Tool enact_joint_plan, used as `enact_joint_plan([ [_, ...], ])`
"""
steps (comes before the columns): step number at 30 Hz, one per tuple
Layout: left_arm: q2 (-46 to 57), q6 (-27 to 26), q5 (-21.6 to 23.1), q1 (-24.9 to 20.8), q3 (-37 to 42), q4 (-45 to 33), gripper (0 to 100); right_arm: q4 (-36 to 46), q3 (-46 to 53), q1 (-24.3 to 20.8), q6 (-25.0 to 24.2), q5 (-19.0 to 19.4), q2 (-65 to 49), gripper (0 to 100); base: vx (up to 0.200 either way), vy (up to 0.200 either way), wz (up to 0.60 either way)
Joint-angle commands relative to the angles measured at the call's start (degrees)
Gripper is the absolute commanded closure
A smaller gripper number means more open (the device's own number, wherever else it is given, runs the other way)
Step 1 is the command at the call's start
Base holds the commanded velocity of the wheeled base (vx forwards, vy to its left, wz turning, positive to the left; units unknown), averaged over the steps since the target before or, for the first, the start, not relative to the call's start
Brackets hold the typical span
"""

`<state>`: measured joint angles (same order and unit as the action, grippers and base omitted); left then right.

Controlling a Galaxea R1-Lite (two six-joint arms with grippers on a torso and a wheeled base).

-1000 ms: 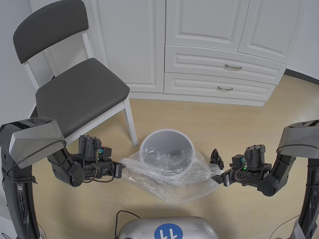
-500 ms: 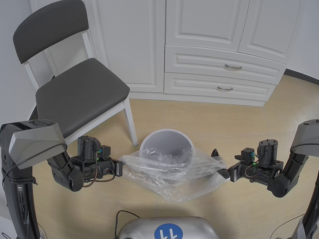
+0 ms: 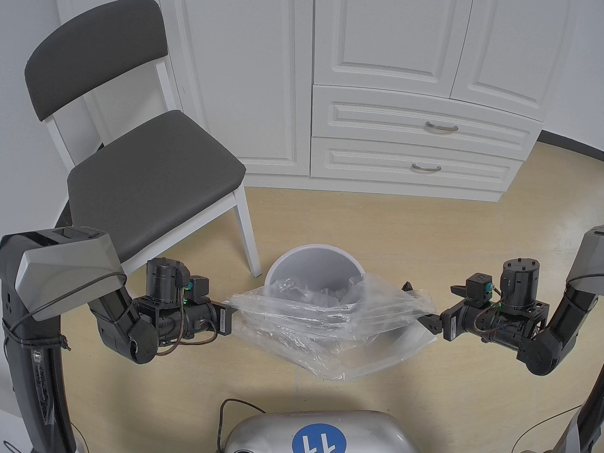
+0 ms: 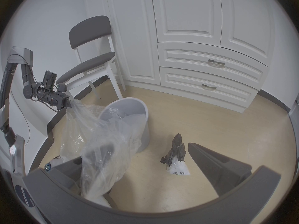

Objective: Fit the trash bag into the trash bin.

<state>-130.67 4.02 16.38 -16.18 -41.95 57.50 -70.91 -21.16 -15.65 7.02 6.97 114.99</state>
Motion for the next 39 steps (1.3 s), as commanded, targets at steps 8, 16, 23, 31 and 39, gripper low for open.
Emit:
enact_joint_plan([
  [8, -0.2, 0.0, 0.0, -1.5, 0.6, 0.1, 100, -0.2, 1.9, -0.5, 1.2, 0.0, -1.1, 0, 0.000, 0.000, 0.00],
  [16, 0.2, 0.0, -1.7, -1.7, 0.9, 0.2, 100, -0.5, 3.4, -3.6, 1.3, -2.2, -5.0, 0, 0.000, 0.000, 0.00],
  [23, -1.0, 0.0, -2.1, -1.8, 0.3, 0.1, 0, -2.3, 1.1, -4.8, 1.0, -3.7, -2.1, 0, 0.000, 0.000, 0.00],
  [31, -0.7, -0.1, -2.1, -1.7, 0.7, -0.1, 0, -5.9, 0.6, -7.6, 1.2, -10.8, -1.2, 0, 0.000, 0.000, 0.00],
  [39, -0.4, -0.1, -2.1, -1.5, 0.4, -0.5, 0, -4.2, 1.7, -6.8, 1.1, -6.9, -2.6, 0, 0.000, 0.000, 0.00],
])
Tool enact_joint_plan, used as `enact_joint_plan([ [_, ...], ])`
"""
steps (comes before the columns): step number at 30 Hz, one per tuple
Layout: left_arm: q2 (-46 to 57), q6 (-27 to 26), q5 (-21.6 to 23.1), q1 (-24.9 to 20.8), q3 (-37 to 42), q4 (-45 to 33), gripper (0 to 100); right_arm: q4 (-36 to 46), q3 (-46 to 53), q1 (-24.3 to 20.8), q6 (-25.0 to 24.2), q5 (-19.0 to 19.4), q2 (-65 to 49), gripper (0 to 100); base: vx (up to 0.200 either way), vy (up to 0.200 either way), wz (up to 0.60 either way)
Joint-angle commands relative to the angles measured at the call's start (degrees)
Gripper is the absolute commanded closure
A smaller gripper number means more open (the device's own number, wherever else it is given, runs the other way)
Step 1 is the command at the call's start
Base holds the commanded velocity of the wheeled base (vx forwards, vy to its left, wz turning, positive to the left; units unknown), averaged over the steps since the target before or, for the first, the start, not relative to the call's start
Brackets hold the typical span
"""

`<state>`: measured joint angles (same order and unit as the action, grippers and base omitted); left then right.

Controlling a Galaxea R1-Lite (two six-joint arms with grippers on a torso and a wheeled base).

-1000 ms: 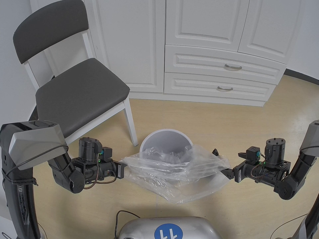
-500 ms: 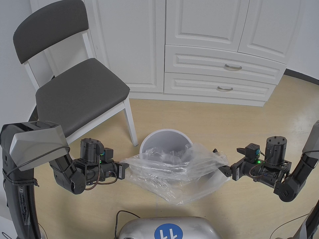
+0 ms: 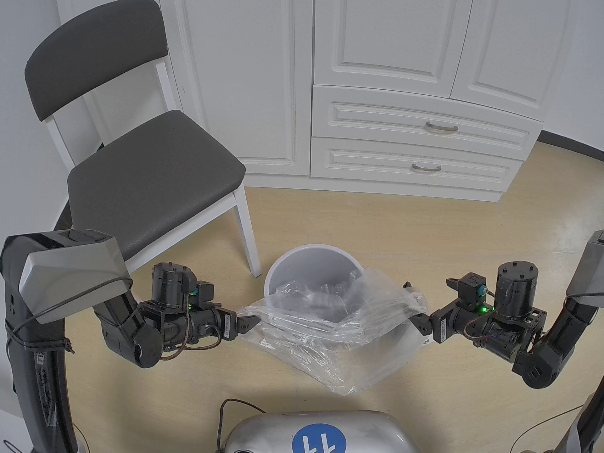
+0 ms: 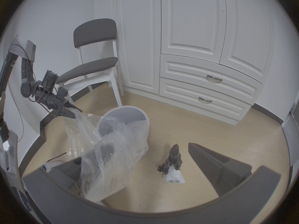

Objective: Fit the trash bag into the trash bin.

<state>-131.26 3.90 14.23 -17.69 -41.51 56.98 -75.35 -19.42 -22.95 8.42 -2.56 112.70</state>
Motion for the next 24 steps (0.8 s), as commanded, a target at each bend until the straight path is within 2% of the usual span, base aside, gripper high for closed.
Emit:
enact_joint_plan([
  [1, 0.2, 0.1, 0.0, 0.0, -0.1, 0.1, 0, 0.3, 0.2, 0.8, -0.5, 4.8, -0.3, 0, 0.000, 0.000, 0.00],
  [4, -0.1, 0.1, 0.0, 0.0, -0.2, -0.2, 0, 0.3, 0.1, 1.9, -1.7, 7.7, 0.4, 0, 0.000, 0.000, 0.00],
  [8, -2.2, 0.1, -0.3, 0.1, -1.3, -0.4, 0, 3.7, -1.1, 4.6, -6.9, 12.1, 0.9, 0, 0.000, 0.000, 0.00],
  [13, -3.2, 0.1, -2.1, 0.3, -2.1, -0.4, 0, 8.5, -1.8, 7.9, -8.2, 15.7, 0.4, 0, 0.000, 0.000, 0.00],
  [17, -3.3, -0.6, -4.0, 1.3, -2.1, -0.4, 0, 8.6, -1.1, 10.0, -7.4, 16.5, 0.9, 0, 0.000, 0.000, 0.00],
  [24, -2.7, -1.2, -4.2, 2.5, -2.2, -3.2, 0, 8.8, -1.1, 13.0, -4.4, 16.5, 0.4, 0, 0.000, 0.000, 0.00],
])
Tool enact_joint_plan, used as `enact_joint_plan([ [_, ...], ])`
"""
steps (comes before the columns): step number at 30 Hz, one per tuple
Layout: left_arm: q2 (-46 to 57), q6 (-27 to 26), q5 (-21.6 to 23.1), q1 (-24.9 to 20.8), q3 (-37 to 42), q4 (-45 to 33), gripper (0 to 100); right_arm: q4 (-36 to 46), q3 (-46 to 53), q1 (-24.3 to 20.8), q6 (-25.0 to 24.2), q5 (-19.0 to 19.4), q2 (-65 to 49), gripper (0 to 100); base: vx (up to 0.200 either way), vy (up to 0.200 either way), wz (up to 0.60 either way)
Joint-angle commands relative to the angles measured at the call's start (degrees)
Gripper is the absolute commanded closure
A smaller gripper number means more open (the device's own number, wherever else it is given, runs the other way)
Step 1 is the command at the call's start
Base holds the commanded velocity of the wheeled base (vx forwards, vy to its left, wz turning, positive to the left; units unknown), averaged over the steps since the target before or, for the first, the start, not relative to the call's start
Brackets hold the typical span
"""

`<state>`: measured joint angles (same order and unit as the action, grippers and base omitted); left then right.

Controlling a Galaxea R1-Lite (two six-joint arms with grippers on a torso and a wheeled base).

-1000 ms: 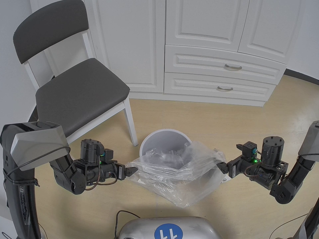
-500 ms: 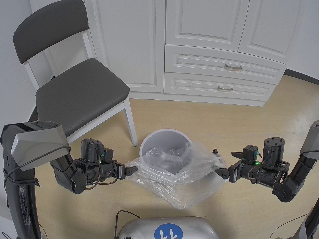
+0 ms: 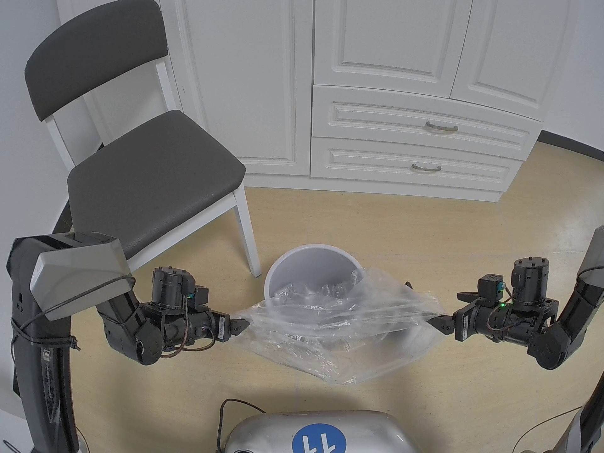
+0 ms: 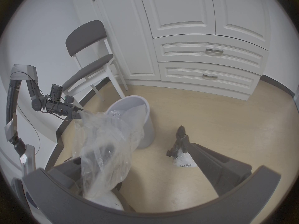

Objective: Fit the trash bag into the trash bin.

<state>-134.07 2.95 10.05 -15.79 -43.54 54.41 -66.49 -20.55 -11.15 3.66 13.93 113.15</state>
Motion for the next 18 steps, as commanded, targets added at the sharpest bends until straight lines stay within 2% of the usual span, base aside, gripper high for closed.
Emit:
enact_joint_plan([
  [1, 0.3, -1.4, 0.0, 0.9, -0.2, -2.1, 0, 0.0, -0.1, 2.1, 0.7, 0.0, -0.1, 0, 0.000, 0.000, 0.00],
  [4, 0.4, -2.8, -0.1, 1.4, -0.2, -3.1, 0, 0.0, -0.1, 3.8, 2.7, 0.0, -0.3, 0, 0.000, 0.000, 0.00],
  [7, 0.4, -3.0, -0.1, 1.5, -0.1, -3.3, 0, 0.0, 0.3, 6.0, 6.6, 0.0, -1.1, 0, 0.000, 0.000, 0.00],
  [18, 0.4, -3.0, -0.1, 2.4, -0.2, -3.3, 0, 2.2, -0.4, 7.9, 7.0, -0.1, -3.3, 0, 0.000, 0.000, 0.00],
])
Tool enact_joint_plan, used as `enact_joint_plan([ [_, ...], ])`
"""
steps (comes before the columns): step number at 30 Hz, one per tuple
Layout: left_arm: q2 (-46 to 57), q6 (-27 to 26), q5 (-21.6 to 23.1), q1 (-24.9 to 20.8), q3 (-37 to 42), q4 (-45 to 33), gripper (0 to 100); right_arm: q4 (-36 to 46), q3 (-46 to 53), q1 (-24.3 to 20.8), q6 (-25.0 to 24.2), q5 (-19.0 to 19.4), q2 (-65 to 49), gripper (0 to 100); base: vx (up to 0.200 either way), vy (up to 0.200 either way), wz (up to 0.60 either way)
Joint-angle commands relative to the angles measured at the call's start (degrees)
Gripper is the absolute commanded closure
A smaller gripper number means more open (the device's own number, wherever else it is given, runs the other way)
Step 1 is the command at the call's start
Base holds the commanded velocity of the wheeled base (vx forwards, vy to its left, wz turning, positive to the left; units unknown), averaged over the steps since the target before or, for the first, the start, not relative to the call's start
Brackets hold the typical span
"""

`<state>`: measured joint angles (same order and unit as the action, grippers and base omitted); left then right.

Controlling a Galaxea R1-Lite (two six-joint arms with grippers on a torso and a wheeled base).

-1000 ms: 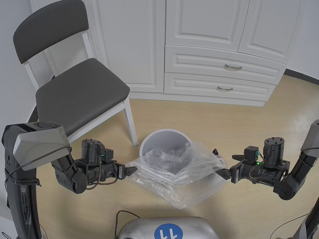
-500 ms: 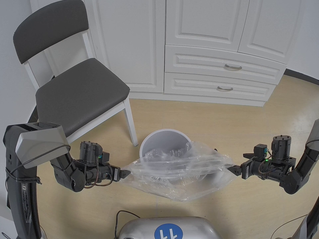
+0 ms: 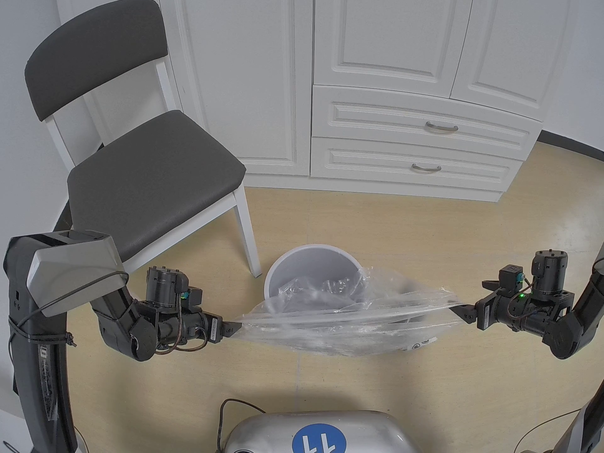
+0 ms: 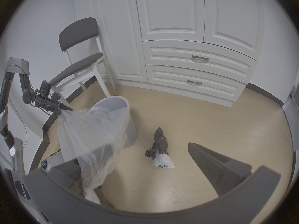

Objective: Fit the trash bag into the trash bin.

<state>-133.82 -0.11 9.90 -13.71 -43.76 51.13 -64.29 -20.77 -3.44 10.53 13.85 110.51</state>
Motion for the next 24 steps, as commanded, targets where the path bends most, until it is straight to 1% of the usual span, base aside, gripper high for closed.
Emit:
enact_joint_plan([
  [1, 0.1, 0.0, 0.0, 0.4, 0.0, 0.0, 0, 0.0, -0.1, 0.2, 0.1, 0.0, -0.6, 0, 0.000, 0.000, 0.00],
  [4, 0.0, -0.1, 0.0, 0.7, 0.0, -0.1, 0, 0.0, -0.1, 0.6, 1.6, -0.8, -0.6, 0, 0.000, 0.000, 0.00],
  [8, 0.0, -0.1, 0.0, 1.2, 0.0, -0.1, 0, -0.5, 0.6, 1.6, 7.2, -5.1, -0.6, 0, 0.000, 0.000, 0.00],
  [9, 0.0, -0.1, 0.0, 1.4, 0.0, -0.1, 0, -0.6, 0.5, 1.6, 7.4, -5.8, -0.8, 0, 0.000, 0.000, 0.00],
  [15, 0.5, -0.2, 0.1, 1.7, 0.1, -0.1, 0, -0.4, 0.1, 1.4, 7.2, -5.5, -1.4, 0, 0.000, 0.000, 0.00],
  [22, 1.2, -0.2, 0.6, 1.5, 0.1, -1.4, 0, -0.7, -0.4, -0.5, 7.3, -6.1, 0.8, 0, 0.000, 0.000, 0.00],
  [24, 1.4, -0.1, 0.6, 1.5, 0.3, -1.4, 0, -1.4, -0.7, -0.8, 7.5, -7.0, 1.8, 0, 0.000, 0.000, 0.00],
])
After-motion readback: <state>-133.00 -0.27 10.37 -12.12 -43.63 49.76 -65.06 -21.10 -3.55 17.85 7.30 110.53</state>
